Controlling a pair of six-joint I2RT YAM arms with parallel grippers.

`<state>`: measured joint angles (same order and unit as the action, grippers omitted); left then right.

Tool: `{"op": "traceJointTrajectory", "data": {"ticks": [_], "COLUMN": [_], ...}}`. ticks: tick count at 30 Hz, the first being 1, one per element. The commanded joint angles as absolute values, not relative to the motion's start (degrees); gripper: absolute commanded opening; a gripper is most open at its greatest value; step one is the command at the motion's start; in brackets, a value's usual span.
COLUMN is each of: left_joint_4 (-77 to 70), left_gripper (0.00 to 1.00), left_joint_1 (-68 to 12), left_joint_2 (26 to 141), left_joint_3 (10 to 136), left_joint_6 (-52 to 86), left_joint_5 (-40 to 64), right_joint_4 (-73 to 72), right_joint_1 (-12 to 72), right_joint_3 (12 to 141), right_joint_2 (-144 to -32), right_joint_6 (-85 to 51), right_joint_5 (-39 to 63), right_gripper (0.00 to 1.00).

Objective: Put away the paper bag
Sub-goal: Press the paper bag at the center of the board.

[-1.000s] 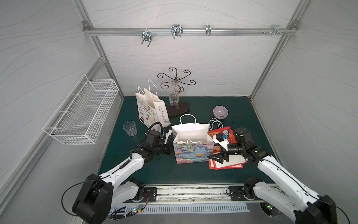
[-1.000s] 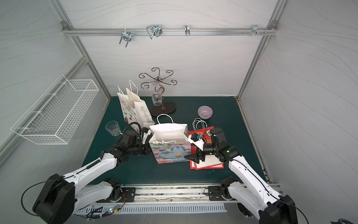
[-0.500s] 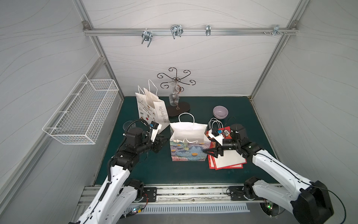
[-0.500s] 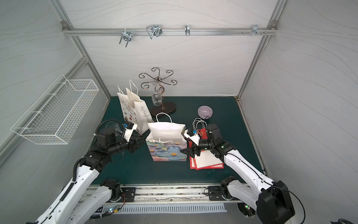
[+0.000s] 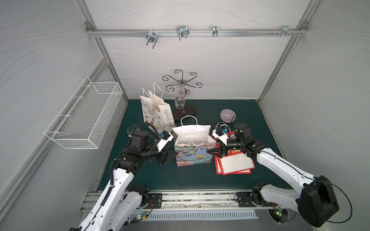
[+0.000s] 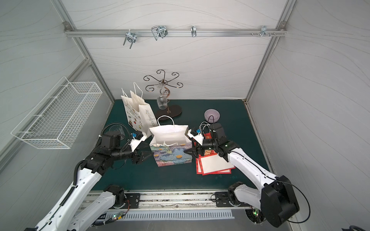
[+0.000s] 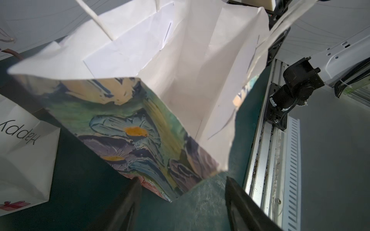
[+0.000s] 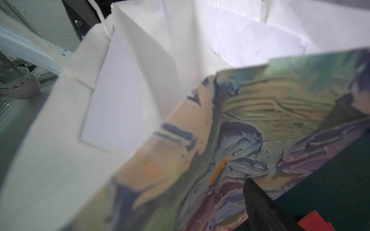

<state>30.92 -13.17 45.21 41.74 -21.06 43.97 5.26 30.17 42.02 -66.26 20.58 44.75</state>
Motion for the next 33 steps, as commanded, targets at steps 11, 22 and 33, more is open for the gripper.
{"op": "traceJointTrajectory", "data": {"ticks": [11, 22, 33], "left_joint_4": [20.9, 19.1, 18.5], "left_gripper": [0.43, 0.40, 0.24], "left_joint_1": [-13.0, -13.1, -13.1], "left_joint_2": [49.1, 48.5, 47.6], "left_joint_3": [40.8, 38.9, 37.2], "left_joint_6": [-20.7, -16.1, -15.7], "left_joint_5": [48.0, 48.7, 48.7], "right_joint_4": [12.6, 2.8, -9.1], "right_joint_1": [28.1, 35.4, 39.5], "right_joint_3": [40.0, 35.3, 36.8], "right_joint_2": [-58.7, -60.6, -65.9], "right_joint_6": [16.2, 6.8, 6.1], "right_joint_5": [41.9, 45.8, 41.9], "right_gripper": [0.86, 0.78, 0.66]}}
